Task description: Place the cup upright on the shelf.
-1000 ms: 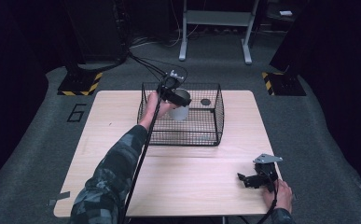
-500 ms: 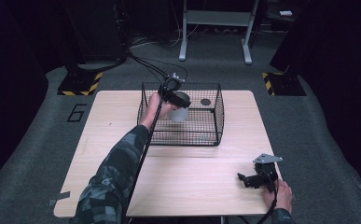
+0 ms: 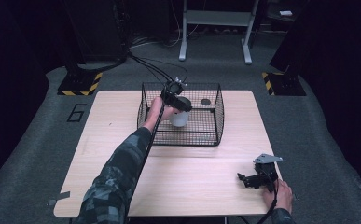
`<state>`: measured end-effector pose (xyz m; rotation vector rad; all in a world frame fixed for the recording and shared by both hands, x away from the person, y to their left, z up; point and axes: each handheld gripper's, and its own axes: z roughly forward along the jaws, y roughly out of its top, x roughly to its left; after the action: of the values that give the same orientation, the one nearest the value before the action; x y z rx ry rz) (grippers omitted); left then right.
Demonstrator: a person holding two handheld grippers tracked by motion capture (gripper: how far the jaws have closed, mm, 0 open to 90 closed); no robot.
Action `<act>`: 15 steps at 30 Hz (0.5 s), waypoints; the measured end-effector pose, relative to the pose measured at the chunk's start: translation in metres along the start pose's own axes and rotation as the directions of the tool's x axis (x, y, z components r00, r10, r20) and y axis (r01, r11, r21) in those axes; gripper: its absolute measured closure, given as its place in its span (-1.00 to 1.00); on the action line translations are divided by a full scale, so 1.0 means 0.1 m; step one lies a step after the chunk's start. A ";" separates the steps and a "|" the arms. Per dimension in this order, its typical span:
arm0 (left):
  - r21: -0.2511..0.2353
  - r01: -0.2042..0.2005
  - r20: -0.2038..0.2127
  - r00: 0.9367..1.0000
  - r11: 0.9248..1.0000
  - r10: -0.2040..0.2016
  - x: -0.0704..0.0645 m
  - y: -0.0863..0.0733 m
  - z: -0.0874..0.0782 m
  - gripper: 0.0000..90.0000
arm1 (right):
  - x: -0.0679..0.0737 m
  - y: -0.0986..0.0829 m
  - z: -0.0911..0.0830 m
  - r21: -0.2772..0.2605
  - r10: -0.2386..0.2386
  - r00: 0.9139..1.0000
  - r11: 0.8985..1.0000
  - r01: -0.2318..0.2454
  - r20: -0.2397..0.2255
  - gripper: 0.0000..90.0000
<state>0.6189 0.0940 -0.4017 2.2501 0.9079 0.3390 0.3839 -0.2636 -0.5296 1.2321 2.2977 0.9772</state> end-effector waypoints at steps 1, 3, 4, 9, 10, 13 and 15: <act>0.000 0.003 0.000 1.000 1.000 -0.003 0.00 -0.01 0.02 -0.86 | -0.01 0.00 0.00 -0.001 -0.012 1.000 1.000 0.012 -0.002 -1.00; 0.011 -0.002 0.002 1.000 1.000 0.002 0.01 -0.02 0.04 -0.86 | -0.01 0.00 0.00 -0.001 -0.013 1.000 1.000 0.013 -0.001 -1.00; 0.013 0.000 0.004 1.000 1.000 0.000 0.01 -0.03 0.06 -0.86 | -0.01 0.00 0.00 -0.001 -0.013 1.000 1.000 0.013 -0.001 -1.00; 0.023 -0.005 0.009 1.000 1.000 0.004 0.00 -0.04 0.10 -0.86 | -0.01 0.00 0.00 -0.001 -0.013 1.000 1.000 0.013 -0.001 -1.00; 0.024 -0.004 0.011 1.000 1.000 0.003 -0.01 -0.04 0.11 -0.86 | 0.00 0.00 0.00 0.001 0.001 1.000 1.000 -0.001 0.000 -1.00; 0.040 -0.009 0.013 1.000 0.999 0.009 -0.01 -0.05 0.12 -0.86 | 0.00 0.00 0.00 0.000 -0.001 1.000 1.000 0.001 0.000 -1.00; 0.041 -0.006 0.015 1.000 0.999 0.005 -0.01 -0.05 0.13 -0.86 | 0.00 0.00 0.00 0.000 -0.001 1.000 1.000 0.001 0.000 -1.00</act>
<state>0.6218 0.0897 -0.4146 2.2898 0.9089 0.3085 0.3840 -0.2636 -0.5297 1.2312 2.2982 0.9768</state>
